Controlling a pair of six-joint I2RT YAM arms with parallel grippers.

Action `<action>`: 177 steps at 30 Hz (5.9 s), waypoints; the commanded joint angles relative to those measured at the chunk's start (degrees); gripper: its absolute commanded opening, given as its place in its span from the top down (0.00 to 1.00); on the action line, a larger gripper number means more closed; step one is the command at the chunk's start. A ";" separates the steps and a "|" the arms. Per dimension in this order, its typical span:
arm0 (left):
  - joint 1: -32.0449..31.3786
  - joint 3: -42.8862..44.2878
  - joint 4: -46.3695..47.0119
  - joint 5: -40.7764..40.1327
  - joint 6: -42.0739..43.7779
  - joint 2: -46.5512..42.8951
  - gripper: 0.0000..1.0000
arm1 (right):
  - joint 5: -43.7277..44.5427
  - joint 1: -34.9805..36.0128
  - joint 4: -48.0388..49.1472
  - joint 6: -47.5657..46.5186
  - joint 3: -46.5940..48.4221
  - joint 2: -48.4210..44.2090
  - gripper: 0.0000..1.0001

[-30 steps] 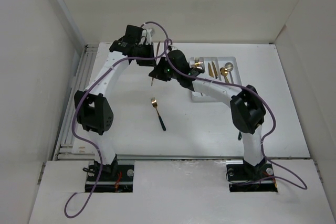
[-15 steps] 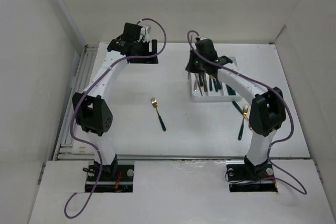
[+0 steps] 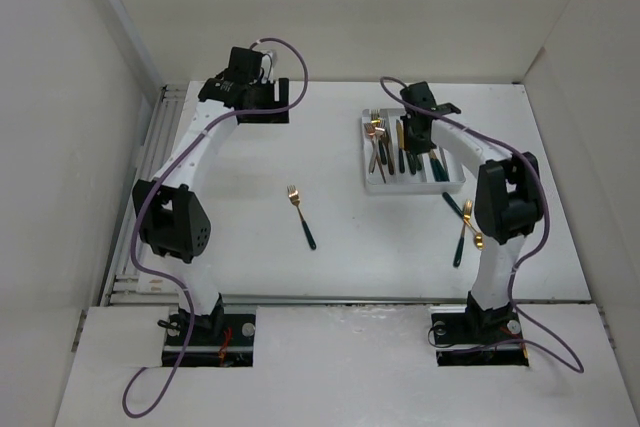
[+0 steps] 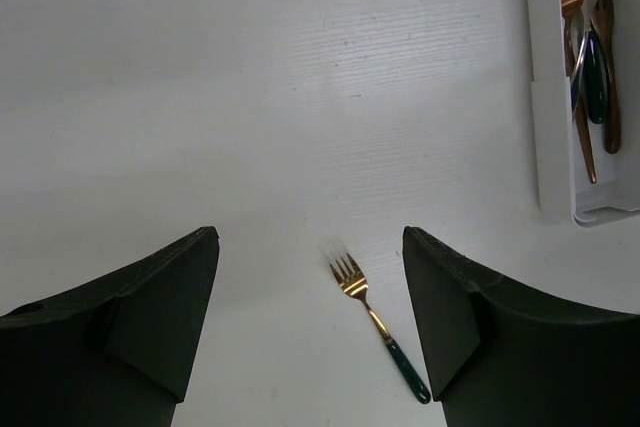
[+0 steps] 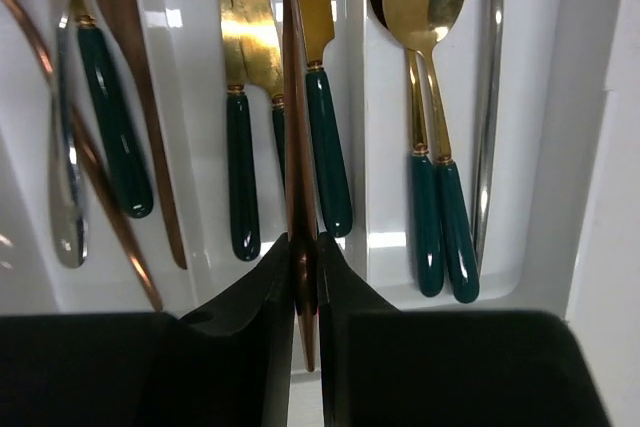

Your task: Sort the eating utensils into containers

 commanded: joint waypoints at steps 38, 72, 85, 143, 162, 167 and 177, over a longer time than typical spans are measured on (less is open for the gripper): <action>0.54 1.92 0.64 2.13 1.29 -1.33 0.28 | -12.57 -22.35 -8.19 13.17 -32.74 -25.90 0.44; 1.60 1.31 0.64 0.55 1.29 -2.91 0.28 | -2.20 -10.94 -5.64 -0.28 -19.65 -6.57 0.48; 1.60 0.78 0.64 0.02 1.82 -3.97 0.28 | -7.48 -2.68 -5.64 -1.86 -19.57 -7.34 0.85; -27.50 -46.33 54.61 11.98 122.06 -29.90 0.59 | -67.70 -0.74 1.58 7.65 -1.81 -22.54 1.00; -28.02 -54.94 62.52 18.30 126.71 -34.37 0.60 | -68.31 4.01 -2.13 2.53 -4.10 -23.87 1.00; -28.02 -57.76 64.62 21.28 129.08 -36.40 0.60 | -67.78 4.54 -2.13 3.06 -4.10 -22.30 1.00; -28.55 -58.28 63.84 19.71 129.61 -35.35 0.64 | -67.78 7.00 -0.46 4.11 -4.10 -22.29 1.00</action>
